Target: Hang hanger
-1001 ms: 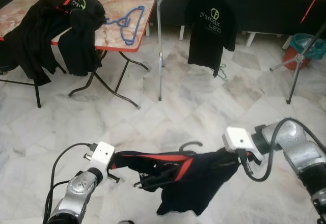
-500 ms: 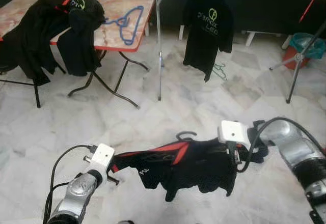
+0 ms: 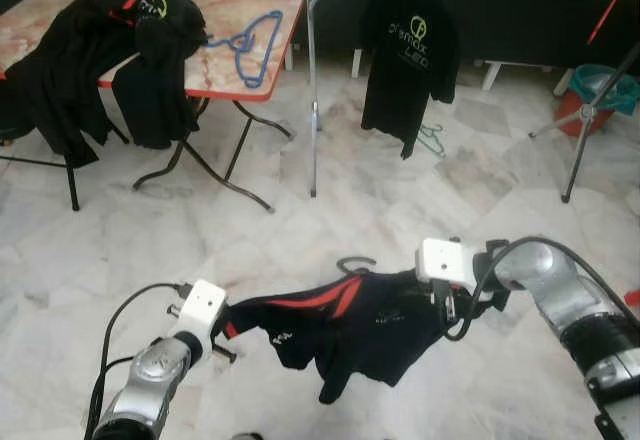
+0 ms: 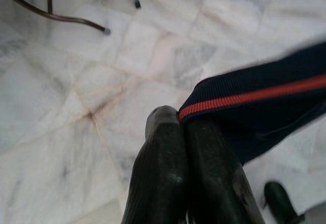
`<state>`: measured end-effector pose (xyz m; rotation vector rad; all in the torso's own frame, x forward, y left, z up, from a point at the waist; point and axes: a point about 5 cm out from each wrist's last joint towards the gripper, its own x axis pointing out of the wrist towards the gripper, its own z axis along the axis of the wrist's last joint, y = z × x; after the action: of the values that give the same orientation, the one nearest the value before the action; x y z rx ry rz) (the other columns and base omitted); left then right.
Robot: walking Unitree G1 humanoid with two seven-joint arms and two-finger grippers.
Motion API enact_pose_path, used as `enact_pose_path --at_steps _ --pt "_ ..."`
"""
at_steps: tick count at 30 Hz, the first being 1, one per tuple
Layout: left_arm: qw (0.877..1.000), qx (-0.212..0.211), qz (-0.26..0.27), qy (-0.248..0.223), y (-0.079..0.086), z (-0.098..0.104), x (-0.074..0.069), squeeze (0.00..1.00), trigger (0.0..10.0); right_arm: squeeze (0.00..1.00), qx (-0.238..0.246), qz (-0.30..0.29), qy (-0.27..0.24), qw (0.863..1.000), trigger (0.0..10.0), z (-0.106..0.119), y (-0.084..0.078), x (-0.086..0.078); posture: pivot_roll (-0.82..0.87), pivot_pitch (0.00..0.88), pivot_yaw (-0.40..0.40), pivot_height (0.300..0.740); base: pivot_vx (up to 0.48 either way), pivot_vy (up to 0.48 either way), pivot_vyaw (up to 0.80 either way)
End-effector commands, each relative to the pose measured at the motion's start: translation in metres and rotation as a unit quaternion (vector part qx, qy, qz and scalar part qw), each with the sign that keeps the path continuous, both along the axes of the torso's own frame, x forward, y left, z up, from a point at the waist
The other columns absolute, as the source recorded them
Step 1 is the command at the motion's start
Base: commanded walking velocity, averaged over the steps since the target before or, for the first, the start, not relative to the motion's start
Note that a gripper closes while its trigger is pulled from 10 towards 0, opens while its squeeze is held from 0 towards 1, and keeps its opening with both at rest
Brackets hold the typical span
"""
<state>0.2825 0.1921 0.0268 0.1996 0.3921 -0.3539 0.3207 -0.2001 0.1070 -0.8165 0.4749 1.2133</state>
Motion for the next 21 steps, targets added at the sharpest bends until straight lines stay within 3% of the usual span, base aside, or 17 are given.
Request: enact_pose_path --at_steps 1,6,10,16,17,20,21 --pt "1.0 -0.017 0.007 -0.009 0.002 0.007 0.004 0.0 10.0 0.0 -0.003 0.01 0.009 1.0 10.0 -0.003 0.002 -0.003 0.03 0.126 -0.025 0.74 0.0 0.0 0.0" --pt "0.998 -0.055 -0.007 -0.032 -0.005 0.03 0.015 0.0 10.0 0.0 -0.013 0.01 0.008 1.0 10.0 -0.013 0.006 -0.006 0.03 0.126 -0.025 0.74 0.0 0.0 0.0" --pt "0.992 -0.103 -0.073 -0.026 -0.022 0.046 0.012 0.0 10.0 0.0 -0.027 -0.009 -0.012 1.0 10.0 -0.02 0.008 -0.004 0.03 0.123 -0.025 0.74 0.0 0.0 0.0" --pt "0.987 -0.117 -0.107 -0.025 -0.029 0.053 0.008 0.0 10.0 0.0 -0.036 -0.052 -0.05 0.997 10.0 -0.023 0.007 0.003 0.03 0.121 -0.025 0.74 0.0 0.0 0.0" --pt "0.986 -0.12 -0.115 -0.019 -0.03 0.053 0.007 0.0 10.0 0.0 -0.022 -0.086 -0.066 0.994 10.0 -0.022 0.009 0.008 0.03 0.118 -0.021 0.74 0.0 0.0 0.0" --pt "0.986 -0.12 -0.117 -0.012 -0.031 0.052 0.006 0.0 10.0 0.0 -0.007 -0.105 -0.07 0.992 10.0 -0.021 0.01 0.01 0.03 0.117 -0.02 0.74 0.0 0.0 0.0" --pt "0.987 -0.11 -0.119 -0.001 -0.03 0.048 0.004 0.0 10.0 0.0 0.039 -0.114 -0.06 0.991 10.0 -0.017 0.015 0.011 0.03 0.113 -0.019 0.74 0.0 0.0 0.0"
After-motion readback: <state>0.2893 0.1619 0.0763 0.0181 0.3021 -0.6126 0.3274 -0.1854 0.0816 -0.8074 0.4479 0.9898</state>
